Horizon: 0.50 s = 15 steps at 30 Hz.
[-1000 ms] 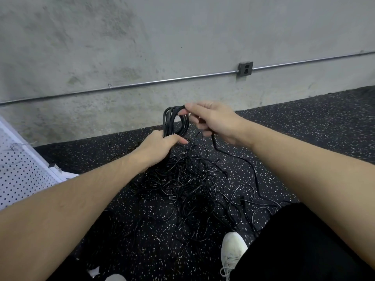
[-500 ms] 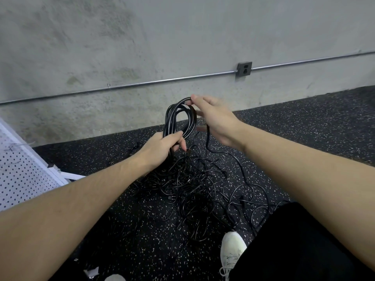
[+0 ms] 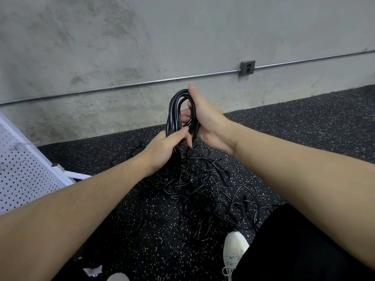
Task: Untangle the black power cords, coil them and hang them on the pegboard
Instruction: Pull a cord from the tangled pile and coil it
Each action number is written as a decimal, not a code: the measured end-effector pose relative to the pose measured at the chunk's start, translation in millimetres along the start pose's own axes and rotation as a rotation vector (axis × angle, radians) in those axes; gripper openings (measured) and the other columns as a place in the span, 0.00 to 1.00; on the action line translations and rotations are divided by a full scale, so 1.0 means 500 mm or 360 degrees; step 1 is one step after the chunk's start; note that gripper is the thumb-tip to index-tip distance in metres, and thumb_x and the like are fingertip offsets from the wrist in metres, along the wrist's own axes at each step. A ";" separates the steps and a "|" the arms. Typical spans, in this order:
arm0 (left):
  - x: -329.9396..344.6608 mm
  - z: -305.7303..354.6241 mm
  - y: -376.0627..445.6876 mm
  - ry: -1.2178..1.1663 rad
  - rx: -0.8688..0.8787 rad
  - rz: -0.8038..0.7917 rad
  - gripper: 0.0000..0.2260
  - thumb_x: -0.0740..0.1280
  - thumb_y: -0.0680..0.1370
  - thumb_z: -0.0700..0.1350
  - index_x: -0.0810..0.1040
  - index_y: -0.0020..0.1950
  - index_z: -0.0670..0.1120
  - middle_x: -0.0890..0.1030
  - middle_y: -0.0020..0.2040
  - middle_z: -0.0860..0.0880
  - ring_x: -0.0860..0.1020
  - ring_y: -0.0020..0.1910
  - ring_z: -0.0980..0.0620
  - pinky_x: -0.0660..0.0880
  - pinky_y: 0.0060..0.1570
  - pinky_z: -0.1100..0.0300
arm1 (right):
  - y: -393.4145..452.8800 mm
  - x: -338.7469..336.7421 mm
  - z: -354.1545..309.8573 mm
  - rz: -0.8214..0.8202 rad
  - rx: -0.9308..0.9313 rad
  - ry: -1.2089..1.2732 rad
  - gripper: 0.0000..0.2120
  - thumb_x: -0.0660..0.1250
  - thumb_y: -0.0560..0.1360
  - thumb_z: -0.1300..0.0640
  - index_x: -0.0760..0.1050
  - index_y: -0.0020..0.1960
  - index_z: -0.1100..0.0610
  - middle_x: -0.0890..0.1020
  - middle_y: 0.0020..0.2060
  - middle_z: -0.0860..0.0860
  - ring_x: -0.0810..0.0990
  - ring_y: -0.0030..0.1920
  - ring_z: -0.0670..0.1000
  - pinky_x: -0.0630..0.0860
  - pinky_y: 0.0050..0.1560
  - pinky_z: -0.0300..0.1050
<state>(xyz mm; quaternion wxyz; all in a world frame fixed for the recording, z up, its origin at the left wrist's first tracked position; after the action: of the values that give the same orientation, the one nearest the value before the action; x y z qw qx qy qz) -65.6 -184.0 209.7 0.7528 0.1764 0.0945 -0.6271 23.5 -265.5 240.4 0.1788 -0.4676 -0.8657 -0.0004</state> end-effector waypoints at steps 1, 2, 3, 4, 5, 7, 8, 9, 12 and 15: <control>0.003 0.002 -0.001 -0.0030 -0.0032 -0.0038 0.20 0.58 0.82 0.56 0.82 0.38 0.50 0.79 0.42 0.50 0.75 0.41 0.58 0.71 0.46 0.65 | 0.000 -0.001 0.001 0.0003 0.0021 0.0021 0.22 0.61 0.81 0.36 0.69 0.41 0.54 0.76 0.28 0.49 0.72 0.29 0.47 0.72 0.32 0.41; 0.009 0.005 -0.001 -0.0066 -0.0061 -0.0090 0.21 0.58 0.84 0.55 0.83 0.41 0.48 0.82 0.44 0.46 0.77 0.42 0.56 0.73 0.48 0.64 | 0.000 -0.004 0.002 0.0002 0.0034 0.0024 0.22 0.60 0.81 0.36 0.68 0.40 0.54 0.76 0.28 0.49 0.70 0.27 0.46 0.71 0.30 0.41; 0.015 0.005 -0.003 -0.0127 -0.0107 -0.0140 0.21 0.57 0.86 0.52 0.83 0.43 0.45 0.83 0.47 0.40 0.79 0.43 0.53 0.74 0.50 0.62 | -0.001 -0.007 0.003 -0.0003 0.0033 0.0011 0.22 0.59 0.81 0.36 0.67 0.40 0.54 0.76 0.28 0.49 0.70 0.27 0.46 0.71 0.29 0.41; 0.022 0.004 -0.005 -0.0217 -0.0168 -0.0177 0.20 0.56 0.87 0.50 0.83 0.45 0.43 0.83 0.47 0.36 0.81 0.44 0.51 0.76 0.50 0.60 | 0.001 -0.011 0.003 -0.0005 0.0023 -0.0019 0.23 0.59 0.81 0.36 0.67 0.40 0.54 0.77 0.29 0.49 0.71 0.27 0.47 0.71 0.30 0.41; 0.026 0.004 -0.006 -0.0295 -0.0214 -0.0188 0.20 0.56 0.86 0.50 0.82 0.46 0.42 0.81 0.44 0.35 0.82 0.43 0.48 0.77 0.50 0.57 | 0.001 -0.013 0.003 -0.0006 0.0013 -0.0043 0.23 0.58 0.81 0.36 0.67 0.40 0.53 0.77 0.29 0.50 0.73 0.28 0.48 0.73 0.31 0.41; 0.028 0.000 -0.003 -0.0345 -0.0242 -0.0154 0.20 0.58 0.86 0.50 0.83 0.44 0.43 0.78 0.39 0.41 0.80 0.43 0.44 0.77 0.51 0.50 | 0.004 -0.016 0.002 -0.0047 0.0020 -0.0063 0.23 0.57 0.82 0.35 0.66 0.40 0.53 0.79 0.31 0.50 0.76 0.31 0.50 0.75 0.37 0.44; 0.027 -0.003 -0.001 -0.0340 -0.0234 -0.0136 0.20 0.59 0.86 0.51 0.83 0.43 0.44 0.77 0.37 0.44 0.80 0.42 0.43 0.77 0.55 0.47 | 0.006 -0.018 0.003 -0.0094 0.0048 -0.0028 0.24 0.54 0.82 0.34 0.67 0.40 0.53 0.80 0.32 0.50 0.77 0.33 0.50 0.76 0.41 0.46; 0.026 -0.005 0.001 -0.0345 -0.0217 -0.0125 0.19 0.60 0.85 0.52 0.84 0.43 0.44 0.77 0.37 0.46 0.79 0.42 0.43 0.77 0.59 0.44 | 0.007 -0.021 0.005 -0.0162 0.0092 0.0042 0.25 0.51 0.82 0.33 0.69 0.42 0.53 0.81 0.34 0.51 0.79 0.35 0.51 0.77 0.45 0.47; 0.021 -0.005 0.007 -0.0429 -0.0172 -0.0042 0.19 0.60 0.85 0.52 0.84 0.43 0.45 0.77 0.37 0.47 0.80 0.37 0.47 0.80 0.59 0.42 | -0.003 -0.032 0.021 -0.0415 0.0229 -0.0011 0.23 0.46 0.84 0.41 0.71 0.52 0.56 0.80 0.39 0.52 0.78 0.39 0.53 0.77 0.48 0.53; 0.006 0.006 0.013 -0.0614 -0.0185 0.0116 0.20 0.57 0.86 0.51 0.82 0.42 0.46 0.75 0.35 0.48 0.78 0.32 0.51 0.78 0.41 0.56 | -0.019 -0.044 0.067 -0.0680 0.0351 -0.0659 0.11 0.49 0.80 0.57 0.69 0.47 0.56 0.77 0.36 0.50 0.76 0.41 0.52 0.76 0.58 0.54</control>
<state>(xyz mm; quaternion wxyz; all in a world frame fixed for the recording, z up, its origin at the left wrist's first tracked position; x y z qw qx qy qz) -58.7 -186.6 212.3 0.7881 0.0126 -0.0219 -0.6151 16.5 -282.9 203.8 0.0443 -0.2429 -0.9572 0.1512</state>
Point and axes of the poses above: each hand's wrist, its own y-axis towards the middle knuckle, its own x-axis out of the palm, z = x × y, the point moved 5 cm from there along y, towards the middle knuckle
